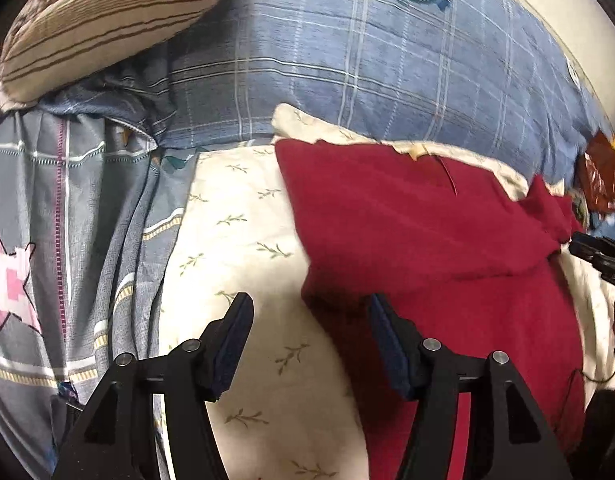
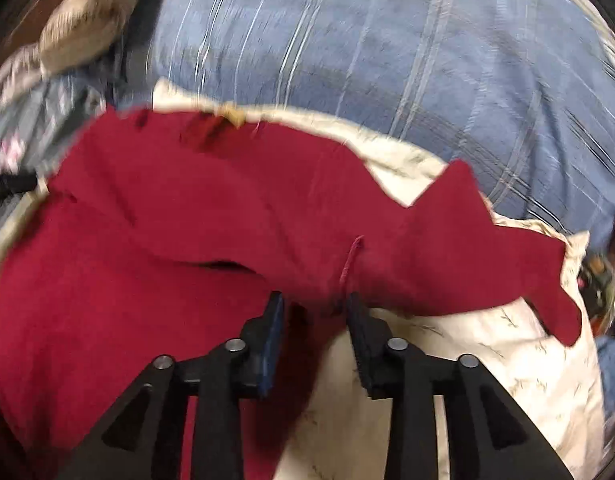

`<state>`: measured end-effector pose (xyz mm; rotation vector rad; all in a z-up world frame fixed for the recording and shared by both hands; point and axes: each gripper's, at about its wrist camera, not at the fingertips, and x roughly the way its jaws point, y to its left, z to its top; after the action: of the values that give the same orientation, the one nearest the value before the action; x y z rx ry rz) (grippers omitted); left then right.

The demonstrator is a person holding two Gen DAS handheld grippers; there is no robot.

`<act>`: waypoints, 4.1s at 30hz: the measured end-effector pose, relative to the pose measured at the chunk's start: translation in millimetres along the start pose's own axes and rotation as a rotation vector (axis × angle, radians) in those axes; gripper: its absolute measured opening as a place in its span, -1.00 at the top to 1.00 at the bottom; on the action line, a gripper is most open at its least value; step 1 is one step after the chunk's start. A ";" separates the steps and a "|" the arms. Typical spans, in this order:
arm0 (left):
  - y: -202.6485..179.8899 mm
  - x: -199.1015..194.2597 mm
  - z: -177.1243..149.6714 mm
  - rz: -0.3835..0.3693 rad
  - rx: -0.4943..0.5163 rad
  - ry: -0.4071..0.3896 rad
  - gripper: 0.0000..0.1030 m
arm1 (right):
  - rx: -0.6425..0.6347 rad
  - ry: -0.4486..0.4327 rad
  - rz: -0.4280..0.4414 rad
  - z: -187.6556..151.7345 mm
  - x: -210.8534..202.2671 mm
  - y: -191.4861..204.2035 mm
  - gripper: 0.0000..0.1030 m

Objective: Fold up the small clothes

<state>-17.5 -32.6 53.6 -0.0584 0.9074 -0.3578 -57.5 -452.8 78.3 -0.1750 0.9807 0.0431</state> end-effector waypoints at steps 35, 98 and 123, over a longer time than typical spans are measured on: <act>-20.4 23.2 8.5 0.015 -0.077 -0.026 -0.26 | -0.088 0.003 0.385 134.6 116.4 161.4 -0.23; -28.4 36.5 12.4 0.078 -0.109 -0.043 -0.41 | 0.893 -0.249 -0.055 -7.4 56.6 -267.9 0.82; -6.1 14.3 10.8 0.027 -0.212 -0.115 -0.41 | 0.074 -0.039 0.358 5.9 58.5 100.6 -0.33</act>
<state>-2.7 -44.1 50.6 -0.2591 0.8283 -0.2296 -31.6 -355.2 20.1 0.0702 0.9639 0.3362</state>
